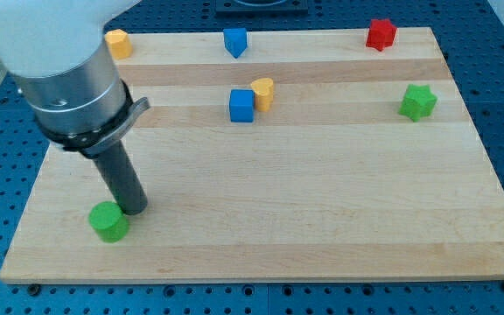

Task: Move the green circle to the bottom left

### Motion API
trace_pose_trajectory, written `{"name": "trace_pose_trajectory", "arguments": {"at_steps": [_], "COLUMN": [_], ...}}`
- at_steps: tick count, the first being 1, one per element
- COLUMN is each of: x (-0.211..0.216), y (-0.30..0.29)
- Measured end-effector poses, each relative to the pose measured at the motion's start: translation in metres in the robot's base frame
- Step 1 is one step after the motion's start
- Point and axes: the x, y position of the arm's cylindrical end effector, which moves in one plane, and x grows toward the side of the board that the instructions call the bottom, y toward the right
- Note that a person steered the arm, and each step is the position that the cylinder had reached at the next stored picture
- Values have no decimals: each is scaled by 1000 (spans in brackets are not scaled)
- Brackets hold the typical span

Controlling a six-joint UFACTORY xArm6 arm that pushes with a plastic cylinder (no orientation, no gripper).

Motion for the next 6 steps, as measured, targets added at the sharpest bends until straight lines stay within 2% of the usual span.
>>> {"name": "trace_pose_trajectory", "arguments": {"at_steps": [2, 6], "x": [18, 27], "y": [44, -41]}}
